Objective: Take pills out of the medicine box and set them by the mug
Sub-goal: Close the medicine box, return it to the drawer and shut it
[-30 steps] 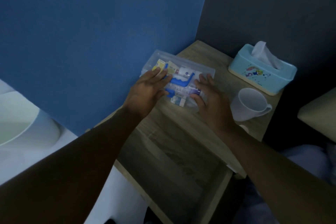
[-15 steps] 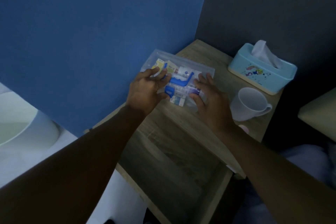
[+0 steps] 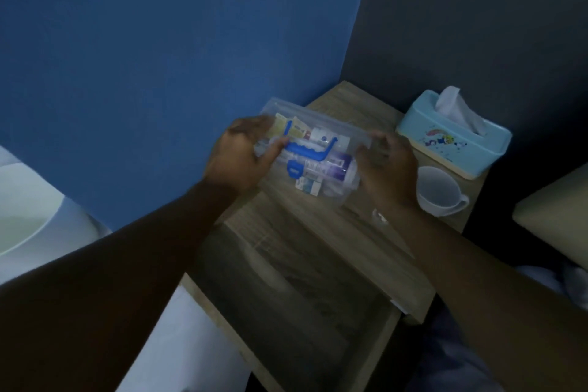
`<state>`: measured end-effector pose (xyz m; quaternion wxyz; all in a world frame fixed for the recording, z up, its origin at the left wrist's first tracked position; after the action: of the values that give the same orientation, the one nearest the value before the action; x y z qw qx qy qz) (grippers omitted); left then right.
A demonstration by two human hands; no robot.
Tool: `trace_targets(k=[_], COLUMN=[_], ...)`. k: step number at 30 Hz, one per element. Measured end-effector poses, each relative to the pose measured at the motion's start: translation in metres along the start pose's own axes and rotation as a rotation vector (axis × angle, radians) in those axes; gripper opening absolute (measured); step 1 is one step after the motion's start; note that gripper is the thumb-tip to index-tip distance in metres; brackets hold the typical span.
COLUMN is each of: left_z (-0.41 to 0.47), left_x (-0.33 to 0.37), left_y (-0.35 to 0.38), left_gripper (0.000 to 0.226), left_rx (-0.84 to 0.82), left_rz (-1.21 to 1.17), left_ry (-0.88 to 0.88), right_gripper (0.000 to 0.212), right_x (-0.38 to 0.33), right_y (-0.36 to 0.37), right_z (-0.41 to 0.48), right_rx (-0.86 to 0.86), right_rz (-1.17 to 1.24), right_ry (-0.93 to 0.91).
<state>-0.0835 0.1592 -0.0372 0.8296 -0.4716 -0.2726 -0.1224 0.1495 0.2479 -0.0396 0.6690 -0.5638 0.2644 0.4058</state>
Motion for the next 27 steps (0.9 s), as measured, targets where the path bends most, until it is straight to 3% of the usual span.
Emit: trace_targets(k=[2,4,6,8,20,27], left_z=[0.007,0.011,0.013,0.012,-0.031,-0.087], left_x=[-0.012,-0.025,-0.034,-0.037,-0.001,0.019], left_y=[-0.005,-0.001,0.007,0.011,-0.052,-0.081], left_gripper=[0.047,0.043,0.043,0.037,0.012,0.028], left_rx=[0.024,-0.036,-0.072,-0.047,-0.079,-0.12], left_rz=[0.027,-0.086,-0.31,-0.431,-0.516,-0.357], left_ry=[-0.104,-0.303,-0.518,-0.615,-0.655,-0.642], right_gripper=[0.056,0.067,0.063,0.057,0.051,0.046], right_x=[0.006,0.014,0.019,0.023,-0.013,-0.02], right_y=[0.001,0.009,0.019,0.024,-0.037,-0.056], right_z=[0.011,0.018,0.02,0.019,-0.067,-0.142], right_rx=[-0.006,-0.116,-0.215,-0.223,-0.333,-0.343], right_rz=[-0.016,0.014,0.122,0.22,0.604,0.644], right_ry=[0.238,0.439,0.558,0.604,0.705,0.794])
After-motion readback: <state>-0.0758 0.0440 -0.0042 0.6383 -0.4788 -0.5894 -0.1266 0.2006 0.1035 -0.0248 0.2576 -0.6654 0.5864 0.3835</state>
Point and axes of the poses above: each hand's wrist, its own z-axis towards the middle knuckle, its own y-axis out of the palm, x = y × z, the point moved 4 cm from there along z, towards the middle knuckle, and after that the axes turned 2 degrees about -z, right-handed, at the moved point
